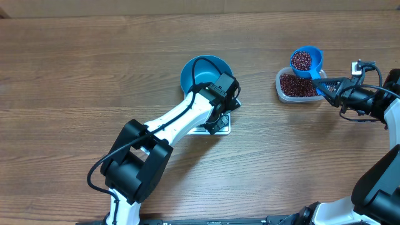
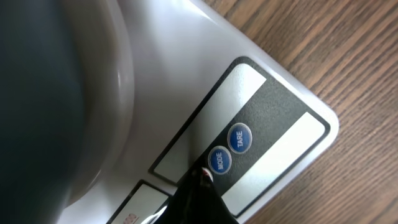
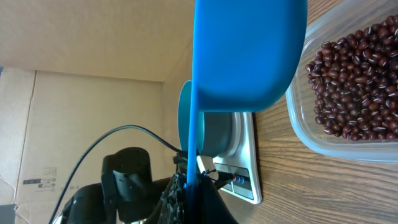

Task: Scoop item into bowl and weigh 150g on scale
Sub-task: 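Pull the left gripper back from the scale toward the bowl's left side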

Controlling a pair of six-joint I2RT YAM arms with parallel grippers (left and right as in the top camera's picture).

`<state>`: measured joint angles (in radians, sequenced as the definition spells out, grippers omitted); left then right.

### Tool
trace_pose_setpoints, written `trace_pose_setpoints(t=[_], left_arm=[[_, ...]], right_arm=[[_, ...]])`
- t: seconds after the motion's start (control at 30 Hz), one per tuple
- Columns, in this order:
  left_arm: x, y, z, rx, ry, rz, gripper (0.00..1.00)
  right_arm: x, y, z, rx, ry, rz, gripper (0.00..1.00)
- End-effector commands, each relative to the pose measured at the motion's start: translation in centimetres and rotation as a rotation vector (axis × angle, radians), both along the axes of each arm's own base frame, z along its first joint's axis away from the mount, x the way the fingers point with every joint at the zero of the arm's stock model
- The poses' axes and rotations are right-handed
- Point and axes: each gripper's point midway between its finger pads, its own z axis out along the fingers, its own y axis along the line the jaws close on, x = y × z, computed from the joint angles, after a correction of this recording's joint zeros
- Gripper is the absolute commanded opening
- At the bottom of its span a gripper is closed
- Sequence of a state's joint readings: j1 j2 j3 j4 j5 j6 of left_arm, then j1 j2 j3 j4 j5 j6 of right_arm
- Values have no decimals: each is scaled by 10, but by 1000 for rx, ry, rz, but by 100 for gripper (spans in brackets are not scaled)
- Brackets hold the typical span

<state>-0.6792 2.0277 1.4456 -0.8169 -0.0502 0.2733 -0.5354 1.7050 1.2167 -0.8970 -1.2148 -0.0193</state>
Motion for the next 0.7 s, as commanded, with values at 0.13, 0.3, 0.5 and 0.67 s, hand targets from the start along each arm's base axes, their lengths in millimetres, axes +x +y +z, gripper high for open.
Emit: trace_pose_setpoints(t=[0.13,0.3,0.5,0.67], left_arm=[[15,-11,19,-11,-34,-19,4],[16,-12,31,-8,-32,-27,4],[11,-8,37,16,-5,-42,4],[5,-4,40,34,18,-43,4]], right_arm=[[4,-2,6,1,-42,7,4],[4,-3,6,-3,-48,7,4],[5,-3,6,-8,-57,7,4],[6,-3,7,-10,-61,7,4]])
